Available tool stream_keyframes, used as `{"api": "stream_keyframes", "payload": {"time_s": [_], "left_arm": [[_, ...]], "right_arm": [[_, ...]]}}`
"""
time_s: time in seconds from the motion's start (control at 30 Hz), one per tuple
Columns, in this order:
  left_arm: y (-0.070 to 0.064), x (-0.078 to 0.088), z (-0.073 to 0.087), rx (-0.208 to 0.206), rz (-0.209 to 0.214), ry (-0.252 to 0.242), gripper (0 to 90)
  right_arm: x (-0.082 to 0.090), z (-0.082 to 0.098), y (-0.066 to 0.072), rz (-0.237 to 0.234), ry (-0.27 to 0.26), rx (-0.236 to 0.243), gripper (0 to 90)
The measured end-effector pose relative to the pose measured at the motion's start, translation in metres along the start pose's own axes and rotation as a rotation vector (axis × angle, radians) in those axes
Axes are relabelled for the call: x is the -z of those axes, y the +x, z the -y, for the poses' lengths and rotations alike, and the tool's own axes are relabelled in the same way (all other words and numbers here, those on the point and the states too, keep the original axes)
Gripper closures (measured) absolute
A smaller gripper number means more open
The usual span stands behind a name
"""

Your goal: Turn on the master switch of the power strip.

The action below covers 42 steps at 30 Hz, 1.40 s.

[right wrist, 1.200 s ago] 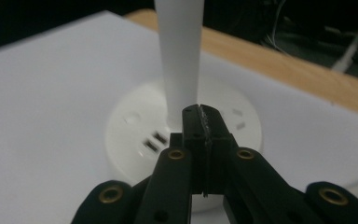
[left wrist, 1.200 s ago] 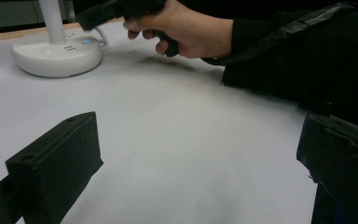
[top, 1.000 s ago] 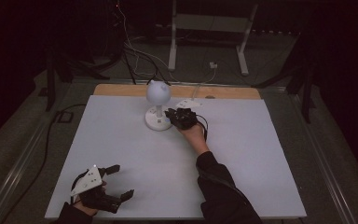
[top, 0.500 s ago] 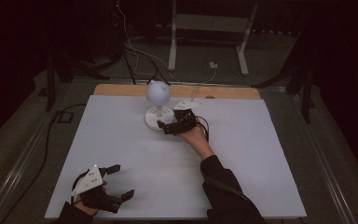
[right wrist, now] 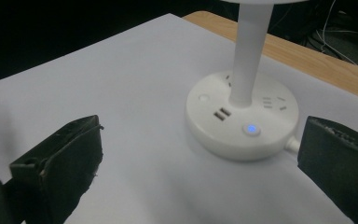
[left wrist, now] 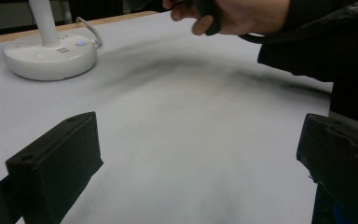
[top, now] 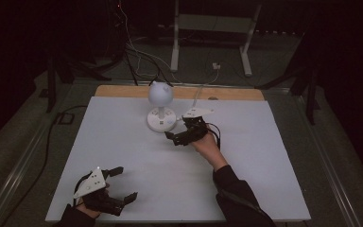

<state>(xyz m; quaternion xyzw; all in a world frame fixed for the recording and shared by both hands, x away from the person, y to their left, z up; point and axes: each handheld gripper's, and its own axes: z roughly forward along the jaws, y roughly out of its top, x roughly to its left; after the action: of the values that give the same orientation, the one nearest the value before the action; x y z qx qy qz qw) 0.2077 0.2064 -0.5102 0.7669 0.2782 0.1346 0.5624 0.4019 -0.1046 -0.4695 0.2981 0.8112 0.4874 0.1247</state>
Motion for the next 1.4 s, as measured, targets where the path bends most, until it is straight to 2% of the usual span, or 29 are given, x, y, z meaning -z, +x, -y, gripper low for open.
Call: {"api": "stream_keyframes", "payload": {"time_s": [0.27,0.33,0.43,0.63,0.8,0.97,1.13,1.4], "left_arm": [[0.0,0.0,0.0,0.0,0.001,0.001,0.2],[0.0,-0.001,0.0,0.0,0.001,0.001,0.2],[0.0,-0.001,0.0,-0.001,0.0,0.002,0.2],[-0.001,-0.001,-0.001,-0.002,-0.001,0.002,0.2],[-0.001,-0.002,-0.001,-0.005,0.0,0.006,0.2],[-0.001,-0.002,-0.001,-0.006,0.0,0.008,0.2],[-0.001,-0.002,-0.001,-0.007,-0.002,0.008,0.2],[-0.002,-0.002,-0.001,-0.007,-0.002,0.01,0.2]], "right_arm": [[0.032,0.017,-0.002,-0.022,-0.004,-0.006,0.0],[0.042,0.021,-0.004,-0.015,-0.019,-0.006,0.0],[0.058,0.029,-0.006,0.005,-0.012,0.014,0.0],[0.087,0.048,-0.013,0.019,0.003,0.022,0.0],[0.108,0.069,-0.015,0.043,0.034,0.025,0.0],[0.128,0.087,-0.011,0.057,0.043,0.03,0.0],[0.148,0.111,-0.008,0.06,0.104,0.041,0.0],[0.165,0.135,-0.007,0.094,0.163,0.048,0.0]]}}
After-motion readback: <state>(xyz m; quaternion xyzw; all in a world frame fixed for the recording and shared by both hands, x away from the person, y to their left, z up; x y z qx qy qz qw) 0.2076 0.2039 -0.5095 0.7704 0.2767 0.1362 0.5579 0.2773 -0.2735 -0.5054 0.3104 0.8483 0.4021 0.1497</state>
